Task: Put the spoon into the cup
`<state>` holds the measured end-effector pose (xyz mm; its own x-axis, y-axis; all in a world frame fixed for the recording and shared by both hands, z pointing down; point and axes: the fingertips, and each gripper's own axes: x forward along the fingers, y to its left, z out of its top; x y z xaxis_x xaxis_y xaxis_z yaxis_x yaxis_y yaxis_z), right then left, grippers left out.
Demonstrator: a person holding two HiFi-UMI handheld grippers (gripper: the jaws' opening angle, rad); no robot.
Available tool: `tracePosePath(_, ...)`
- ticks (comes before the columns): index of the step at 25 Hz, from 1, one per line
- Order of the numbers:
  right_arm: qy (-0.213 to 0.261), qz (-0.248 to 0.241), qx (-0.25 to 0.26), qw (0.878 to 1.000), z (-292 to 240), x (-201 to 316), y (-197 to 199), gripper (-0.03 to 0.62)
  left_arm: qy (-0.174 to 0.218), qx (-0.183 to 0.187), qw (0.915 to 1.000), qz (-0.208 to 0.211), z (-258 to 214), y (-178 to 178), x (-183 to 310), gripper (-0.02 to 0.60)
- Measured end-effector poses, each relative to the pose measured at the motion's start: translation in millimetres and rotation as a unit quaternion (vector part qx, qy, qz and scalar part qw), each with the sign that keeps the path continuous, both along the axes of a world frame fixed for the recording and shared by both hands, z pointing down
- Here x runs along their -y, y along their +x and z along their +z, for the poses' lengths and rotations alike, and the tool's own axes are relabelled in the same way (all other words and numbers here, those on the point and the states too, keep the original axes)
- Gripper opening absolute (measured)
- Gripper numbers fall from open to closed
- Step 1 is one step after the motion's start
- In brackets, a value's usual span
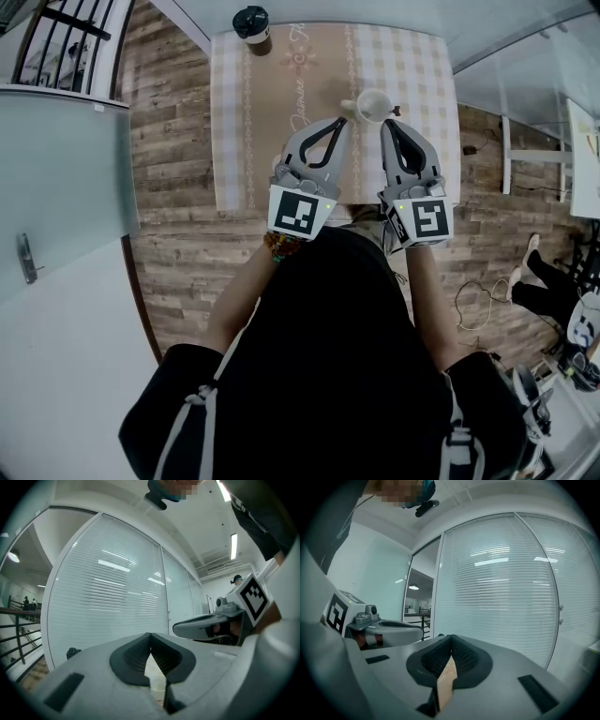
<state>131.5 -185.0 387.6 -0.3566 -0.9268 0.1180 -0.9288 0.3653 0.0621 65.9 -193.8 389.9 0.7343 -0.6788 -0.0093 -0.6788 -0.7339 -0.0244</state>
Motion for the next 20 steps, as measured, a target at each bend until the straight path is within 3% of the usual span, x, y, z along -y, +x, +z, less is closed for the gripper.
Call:
tracePosePath(15,0.002,0.005,0.004,1.0,5.0,-0.7,16.4,0.006,-0.004,0.005,1.0,0.003,4.0,1.7,-1.4,0.014)
tracePosePath(20,-0.008,0.026,0.011,1.0,11.7,-8.2,40.1,0.006,-0.02,-0.002,0.9997,0.012,7.5,10.3,-11.3,0.014)
